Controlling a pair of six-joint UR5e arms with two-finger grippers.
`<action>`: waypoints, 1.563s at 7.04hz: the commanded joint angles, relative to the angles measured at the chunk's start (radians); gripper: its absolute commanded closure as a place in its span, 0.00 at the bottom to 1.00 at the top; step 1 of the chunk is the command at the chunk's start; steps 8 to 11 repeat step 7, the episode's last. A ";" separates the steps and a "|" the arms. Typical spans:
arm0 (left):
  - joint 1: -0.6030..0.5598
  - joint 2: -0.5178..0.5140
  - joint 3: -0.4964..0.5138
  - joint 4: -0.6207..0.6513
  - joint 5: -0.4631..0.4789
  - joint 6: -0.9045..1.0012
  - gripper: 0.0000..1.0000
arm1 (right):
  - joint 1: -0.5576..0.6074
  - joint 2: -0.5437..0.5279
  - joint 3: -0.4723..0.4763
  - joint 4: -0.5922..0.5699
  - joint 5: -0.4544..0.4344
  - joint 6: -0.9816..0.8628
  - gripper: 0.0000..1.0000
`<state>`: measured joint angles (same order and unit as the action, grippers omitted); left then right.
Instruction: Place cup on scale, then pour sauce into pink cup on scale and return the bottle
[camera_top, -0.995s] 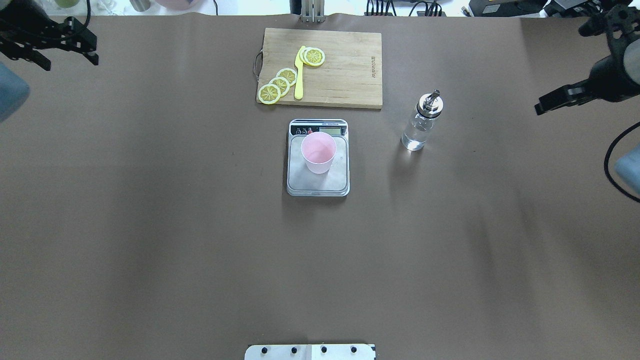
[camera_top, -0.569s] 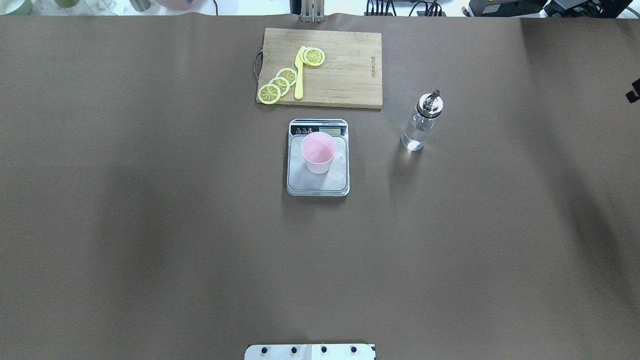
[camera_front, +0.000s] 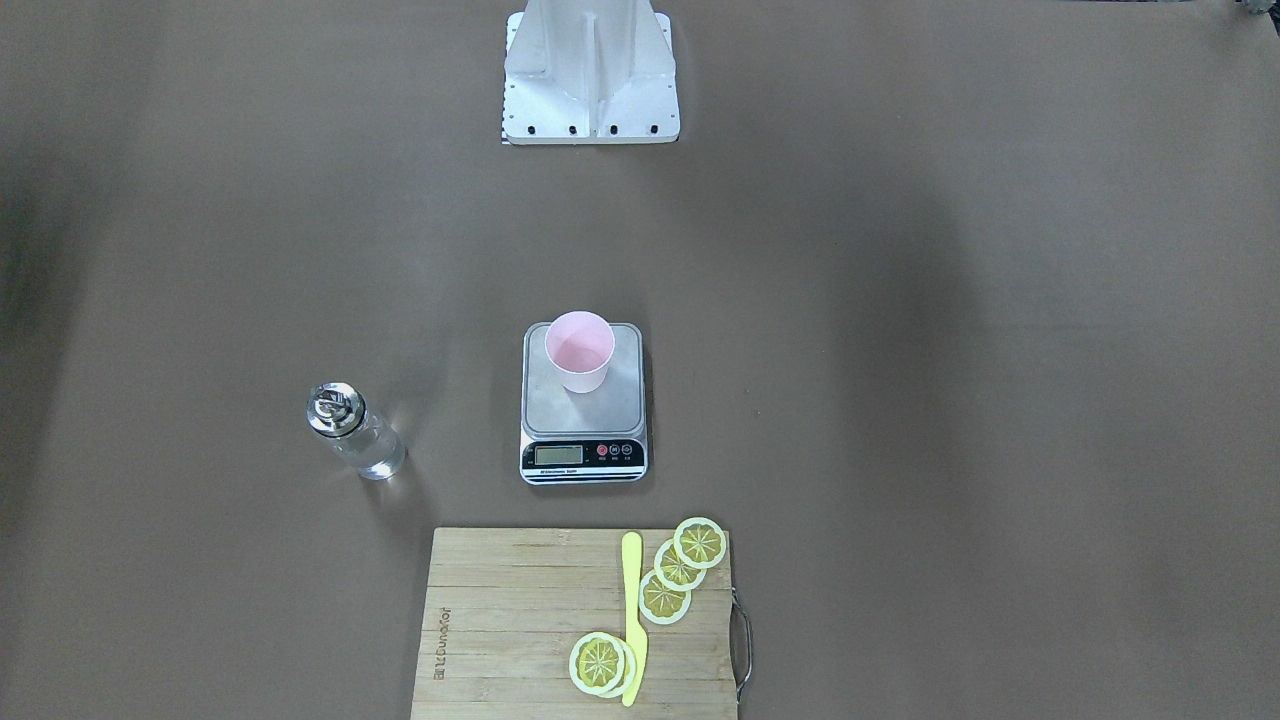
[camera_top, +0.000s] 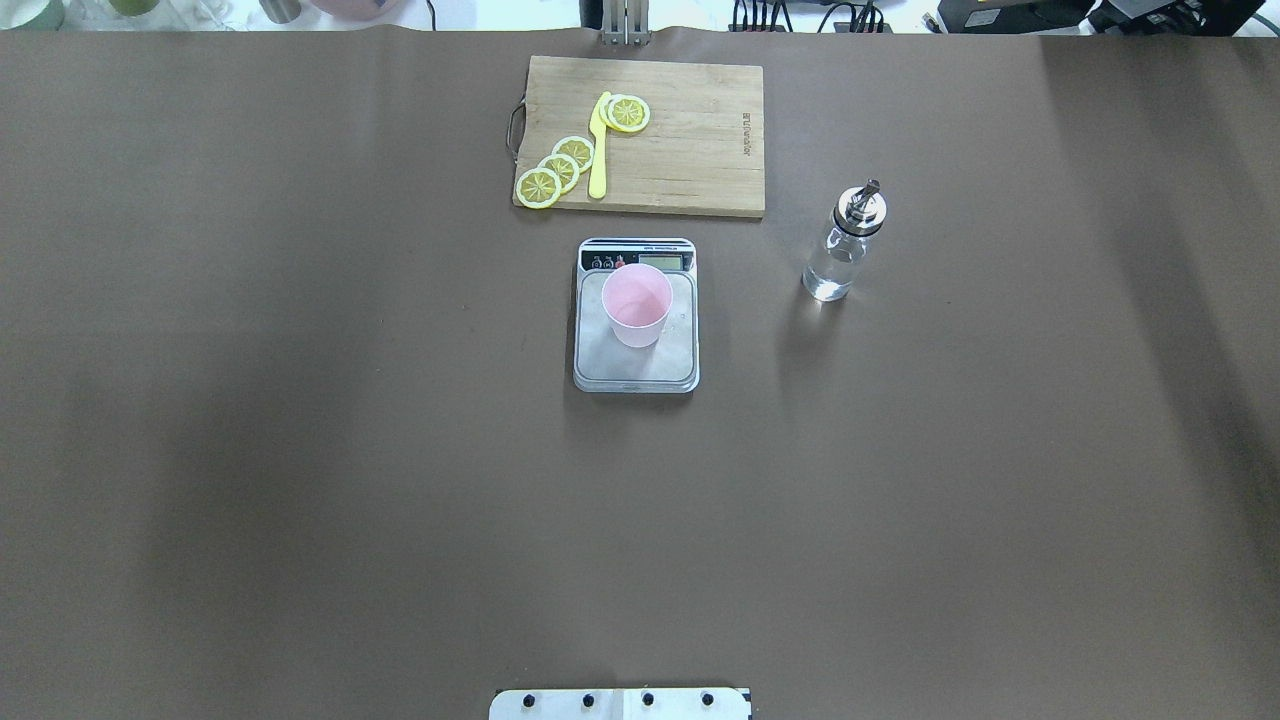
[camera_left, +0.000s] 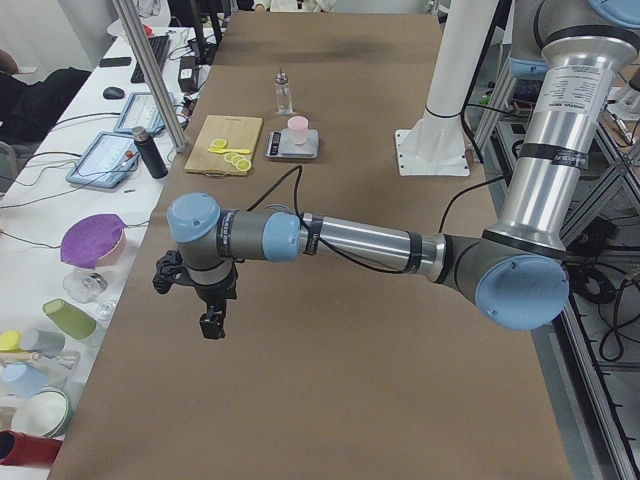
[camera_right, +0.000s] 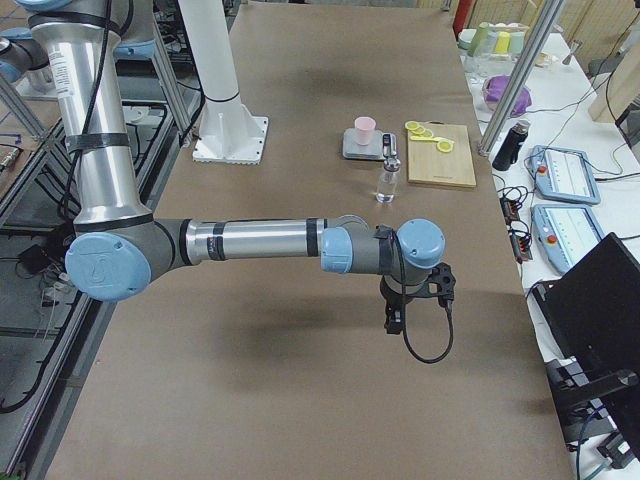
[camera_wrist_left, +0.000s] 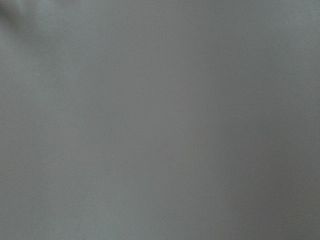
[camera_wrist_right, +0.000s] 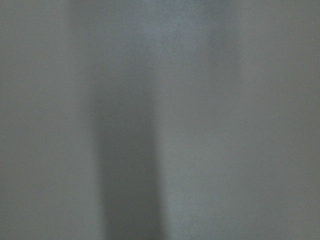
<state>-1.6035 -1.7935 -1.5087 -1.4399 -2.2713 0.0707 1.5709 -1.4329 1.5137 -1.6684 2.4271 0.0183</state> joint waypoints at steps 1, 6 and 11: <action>-0.001 0.022 0.007 0.003 -0.004 0.000 0.01 | 0.014 -0.004 0.002 -0.022 0.009 0.002 0.00; -0.001 0.057 0.004 -0.002 -0.011 0.001 0.01 | 0.014 0.000 0.003 -0.022 0.010 0.005 0.00; -0.001 0.057 0.001 -0.004 -0.013 0.007 0.01 | 0.014 0.002 0.003 -0.022 0.010 0.005 0.00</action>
